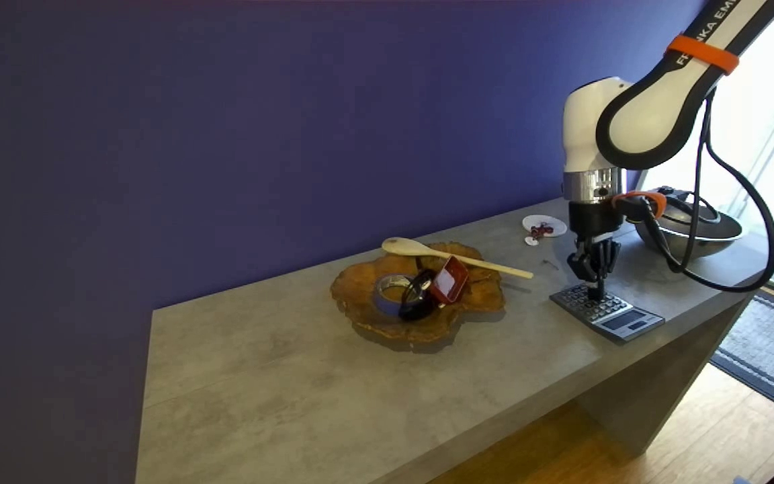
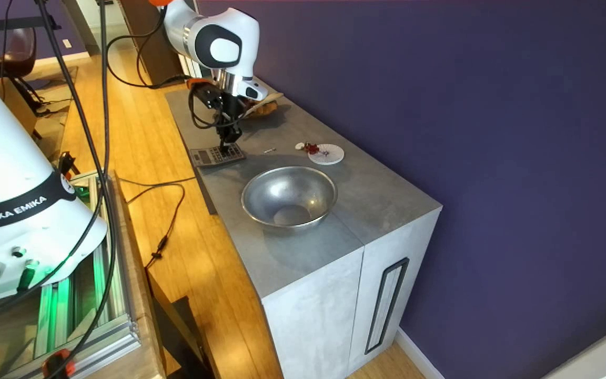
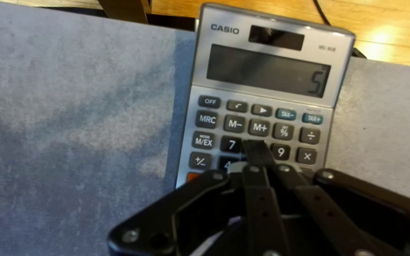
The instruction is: Press four buttons on the calculator
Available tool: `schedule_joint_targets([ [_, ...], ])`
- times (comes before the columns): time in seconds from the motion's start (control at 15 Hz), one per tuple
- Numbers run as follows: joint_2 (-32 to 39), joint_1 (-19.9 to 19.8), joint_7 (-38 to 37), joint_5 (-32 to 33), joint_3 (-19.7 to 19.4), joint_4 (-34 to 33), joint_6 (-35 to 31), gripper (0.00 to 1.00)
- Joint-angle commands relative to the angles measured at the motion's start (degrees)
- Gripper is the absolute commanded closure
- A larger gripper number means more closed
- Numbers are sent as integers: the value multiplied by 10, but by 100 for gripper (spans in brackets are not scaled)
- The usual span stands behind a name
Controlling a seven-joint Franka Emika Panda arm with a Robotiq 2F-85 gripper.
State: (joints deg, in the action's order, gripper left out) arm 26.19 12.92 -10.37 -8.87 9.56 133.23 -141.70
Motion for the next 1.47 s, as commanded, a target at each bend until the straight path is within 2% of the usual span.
schedule_joint_targets([
  [0.0, 5, -5, 4, -3, 2, -4, -9, 100],
  [1.07, 31, -9, 13, -10, 7, -19, -13, 100],
  [1.4, 17, -9, 11, -10, 7, -11, -9, 100],
])
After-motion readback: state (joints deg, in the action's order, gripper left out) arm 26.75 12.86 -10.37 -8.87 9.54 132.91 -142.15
